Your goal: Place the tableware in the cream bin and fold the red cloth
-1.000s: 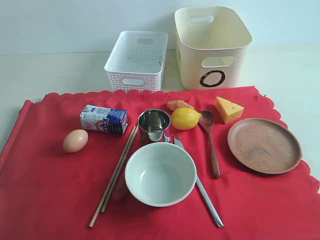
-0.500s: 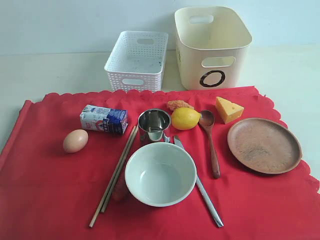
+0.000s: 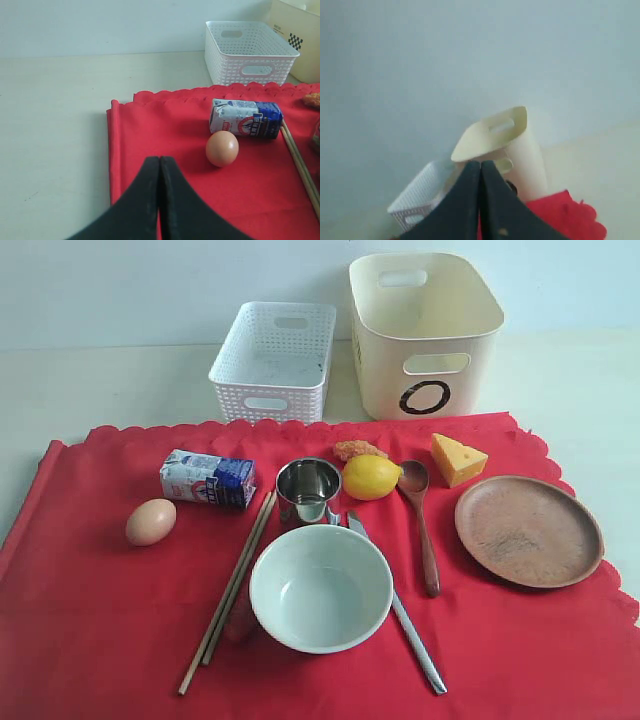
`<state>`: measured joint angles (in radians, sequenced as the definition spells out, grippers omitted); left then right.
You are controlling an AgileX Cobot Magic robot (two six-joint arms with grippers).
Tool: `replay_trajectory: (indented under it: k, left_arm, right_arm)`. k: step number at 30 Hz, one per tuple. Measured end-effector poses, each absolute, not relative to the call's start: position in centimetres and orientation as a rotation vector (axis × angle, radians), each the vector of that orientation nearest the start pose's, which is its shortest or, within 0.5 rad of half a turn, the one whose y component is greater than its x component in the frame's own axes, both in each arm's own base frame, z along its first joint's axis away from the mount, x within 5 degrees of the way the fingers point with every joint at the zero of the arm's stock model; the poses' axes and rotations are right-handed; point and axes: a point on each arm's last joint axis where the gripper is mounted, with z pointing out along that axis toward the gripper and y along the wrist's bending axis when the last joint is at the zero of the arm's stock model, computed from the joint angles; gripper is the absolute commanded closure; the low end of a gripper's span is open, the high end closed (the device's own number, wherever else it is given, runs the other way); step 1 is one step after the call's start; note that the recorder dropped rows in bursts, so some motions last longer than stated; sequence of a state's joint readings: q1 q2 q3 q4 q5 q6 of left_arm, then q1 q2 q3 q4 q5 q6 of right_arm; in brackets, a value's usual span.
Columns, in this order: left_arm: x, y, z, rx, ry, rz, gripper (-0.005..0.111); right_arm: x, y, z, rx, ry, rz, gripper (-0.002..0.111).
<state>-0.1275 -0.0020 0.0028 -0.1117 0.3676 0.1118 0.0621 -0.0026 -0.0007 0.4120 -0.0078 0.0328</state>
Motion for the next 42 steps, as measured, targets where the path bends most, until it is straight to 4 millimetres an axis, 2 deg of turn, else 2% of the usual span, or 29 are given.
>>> replay_trajectory:
  k: [7,16,20,29,42]
  left_arm:
    - [5.2,-1.0,17.9,0.153,1.845,-0.121,0.107]
    - [5.2,-1.0,17.9,0.153,1.845,-0.121,0.107]
    - [5.2,-1.0,17.9,0.153,1.845,-0.121,0.107]
    - [5.2,-1.0,17.9,0.153,1.845,-0.121,0.107]
    - [5.2,-1.0,17.9,0.153,1.845,-0.121,0.107]
  right_arm:
    - [5.3,-0.5,23.0,0.358,1.263,0.417,0.108]
    - [4.6,-0.2,26.3,0.261,1.228,0.377,0.108]
    - [5.5,0.1,26.6,0.259,1.328,0.377,0.108]
    - [9.0,0.7,25.7,0.273,1.658,0.367,0.108]
    - [11.9,1.0,23.4,0.310,1.899,0.335,0.108]
